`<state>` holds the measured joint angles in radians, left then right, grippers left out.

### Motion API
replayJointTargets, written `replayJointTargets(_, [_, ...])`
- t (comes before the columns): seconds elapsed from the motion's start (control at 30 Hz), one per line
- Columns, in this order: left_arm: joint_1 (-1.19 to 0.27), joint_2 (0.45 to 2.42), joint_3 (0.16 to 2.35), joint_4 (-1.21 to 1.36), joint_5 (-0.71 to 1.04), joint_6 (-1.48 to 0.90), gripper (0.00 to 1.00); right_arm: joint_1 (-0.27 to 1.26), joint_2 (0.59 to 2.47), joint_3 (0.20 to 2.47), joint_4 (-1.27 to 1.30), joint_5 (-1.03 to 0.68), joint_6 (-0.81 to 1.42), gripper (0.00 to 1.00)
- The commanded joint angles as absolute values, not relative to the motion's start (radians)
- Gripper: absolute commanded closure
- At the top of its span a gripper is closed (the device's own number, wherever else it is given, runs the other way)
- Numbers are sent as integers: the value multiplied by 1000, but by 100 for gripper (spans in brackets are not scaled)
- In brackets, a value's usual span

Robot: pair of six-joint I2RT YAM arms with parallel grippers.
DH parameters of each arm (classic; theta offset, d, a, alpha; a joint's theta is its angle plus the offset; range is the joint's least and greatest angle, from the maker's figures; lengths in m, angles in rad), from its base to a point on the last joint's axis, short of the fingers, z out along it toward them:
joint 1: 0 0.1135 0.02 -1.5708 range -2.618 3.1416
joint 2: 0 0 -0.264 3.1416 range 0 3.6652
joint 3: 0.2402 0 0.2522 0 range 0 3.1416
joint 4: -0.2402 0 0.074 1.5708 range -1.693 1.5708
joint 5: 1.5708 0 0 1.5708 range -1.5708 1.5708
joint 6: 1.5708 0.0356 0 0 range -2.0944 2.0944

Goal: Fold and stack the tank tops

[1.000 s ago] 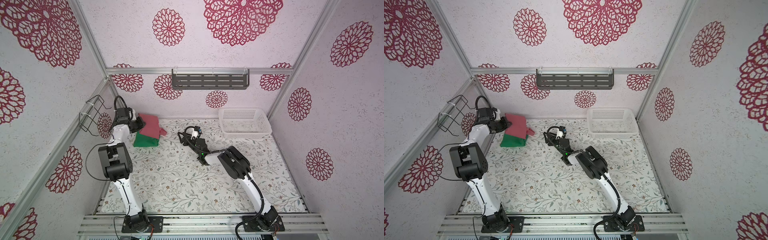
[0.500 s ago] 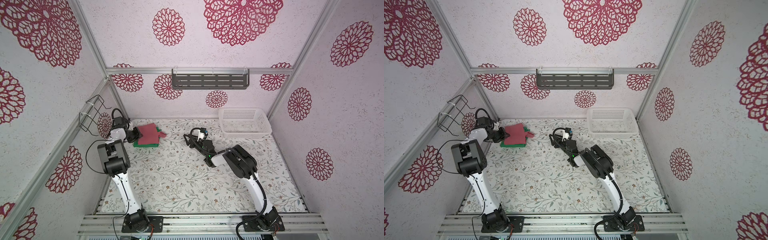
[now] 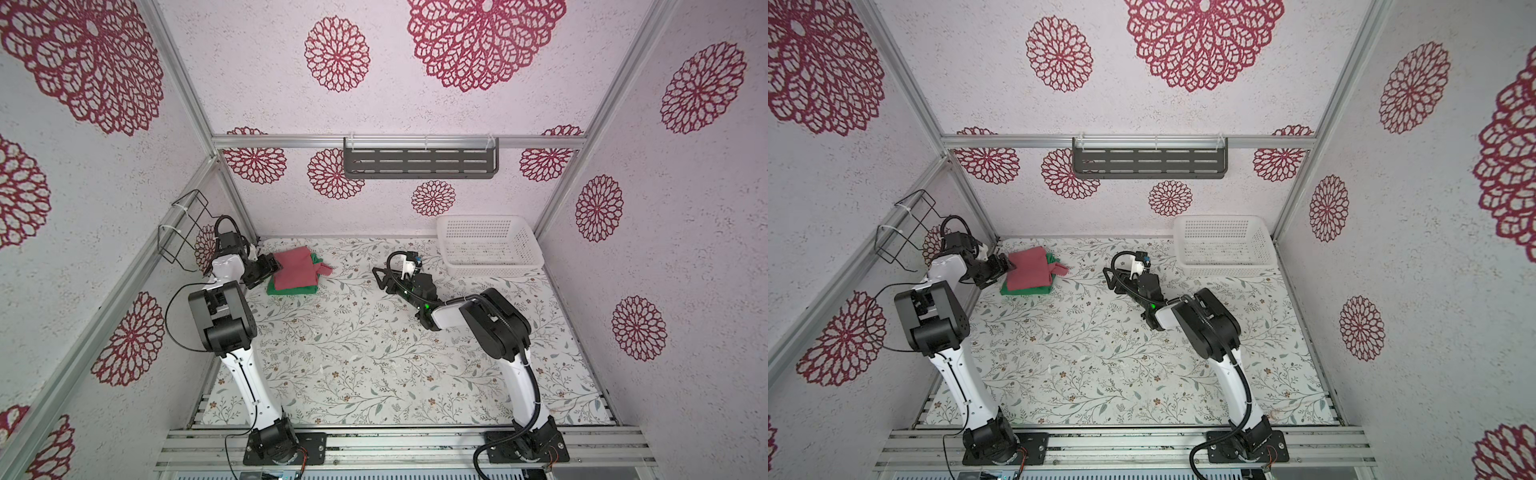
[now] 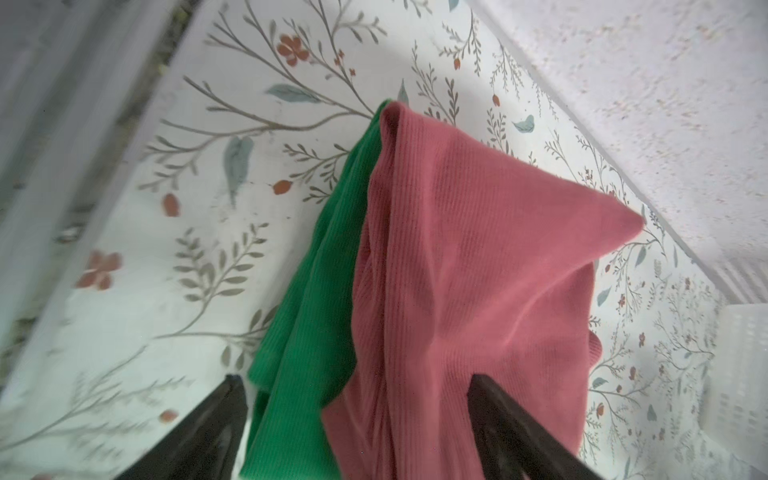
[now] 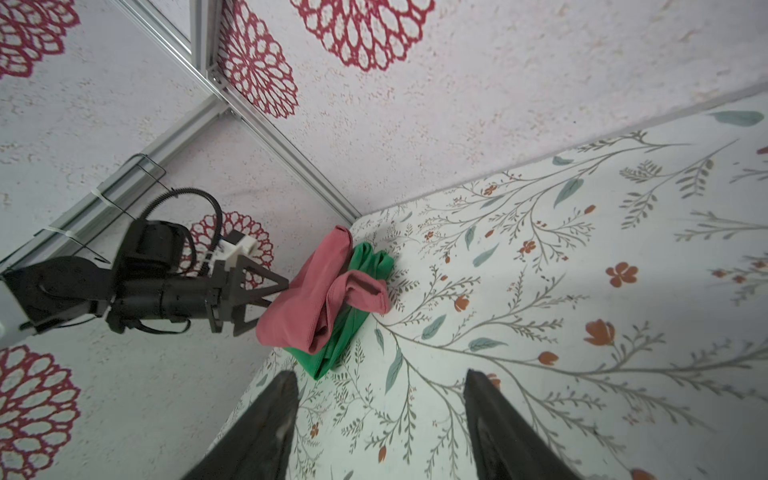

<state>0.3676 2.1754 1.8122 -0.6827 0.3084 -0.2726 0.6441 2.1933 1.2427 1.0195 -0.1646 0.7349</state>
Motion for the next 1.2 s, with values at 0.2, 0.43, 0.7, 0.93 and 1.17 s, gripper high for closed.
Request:
replayJointTargets(0.2, [152, 1912, 1700, -718, 8, -164, 26, 641, 1855, 1226, 389, -73, 565, 34])
replayJointTargets(0.43, [-44, 2100, 1857, -752, -92, 31, 44, 605, 1707, 1132, 173, -122, 534, 35])
replayJointTargets(0.7, [-143, 2366, 2115, -825, -218, 169, 37, 601, 1681, 1069, 149, -118, 531, 36])
replayJointTargets(0.93, [-159, 2468, 2166, -820, -265, 199, 30, 597, 1714, 1077, 143, -132, 524, 37])
replayJointTargets(1.17, [-154, 2507, 2178, -785, -320, 186, 53, 595, 1747, 1083, 152, -149, 524, 37])
